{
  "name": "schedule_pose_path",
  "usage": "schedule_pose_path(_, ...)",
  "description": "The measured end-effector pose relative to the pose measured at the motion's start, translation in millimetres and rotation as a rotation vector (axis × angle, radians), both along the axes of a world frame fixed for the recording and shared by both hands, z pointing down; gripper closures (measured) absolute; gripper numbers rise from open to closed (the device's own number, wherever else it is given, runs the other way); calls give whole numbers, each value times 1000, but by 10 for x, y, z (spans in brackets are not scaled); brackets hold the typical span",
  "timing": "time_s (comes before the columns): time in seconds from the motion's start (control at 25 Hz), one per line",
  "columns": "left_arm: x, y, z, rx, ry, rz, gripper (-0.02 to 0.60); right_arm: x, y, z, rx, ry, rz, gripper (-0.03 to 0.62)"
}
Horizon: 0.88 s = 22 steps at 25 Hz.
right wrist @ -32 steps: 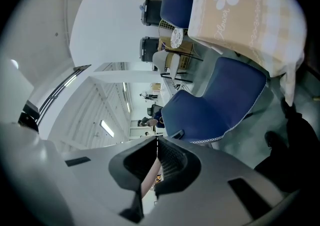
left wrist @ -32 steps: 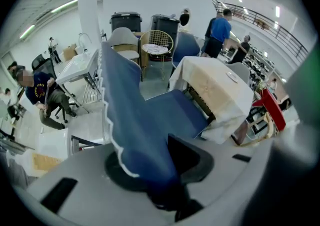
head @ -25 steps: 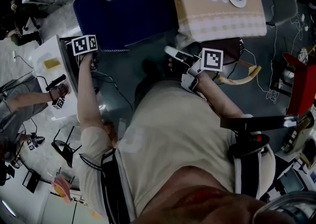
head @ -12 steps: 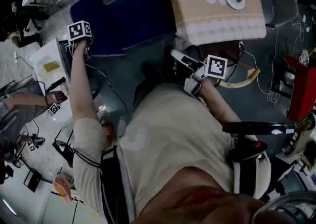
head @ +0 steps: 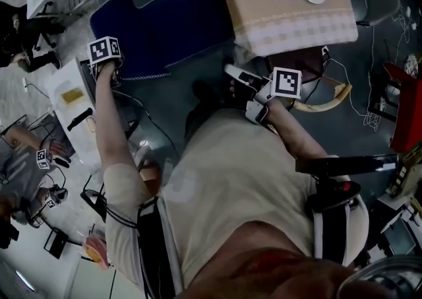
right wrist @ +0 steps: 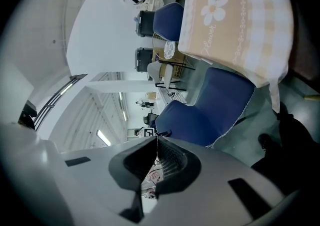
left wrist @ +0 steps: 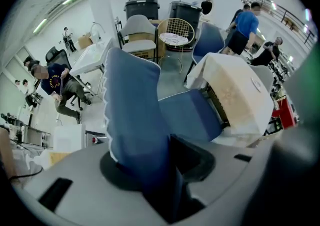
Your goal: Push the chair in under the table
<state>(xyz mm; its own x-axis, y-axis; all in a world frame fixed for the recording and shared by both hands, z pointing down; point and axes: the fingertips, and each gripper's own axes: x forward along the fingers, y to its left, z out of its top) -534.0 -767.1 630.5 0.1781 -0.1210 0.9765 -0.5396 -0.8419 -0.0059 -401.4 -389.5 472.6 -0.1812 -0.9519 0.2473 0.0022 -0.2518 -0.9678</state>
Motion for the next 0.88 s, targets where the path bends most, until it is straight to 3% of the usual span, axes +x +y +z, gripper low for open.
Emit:
schedule_pose_path(0.28, 279, 154, 10, 3, -14, 45, 433, 40, -29, -10, 11, 3, 13, 582)
schedule_pose_path(0.52, 302, 141, 5, 32, 19, -31, 433, 115, 81, 42, -6, -17, 58, 582)
schedule_pose_path(0.88, 446, 287, -23, -6, 72, -72, 434, 104, 62, 50, -3, -16, 52, 582)
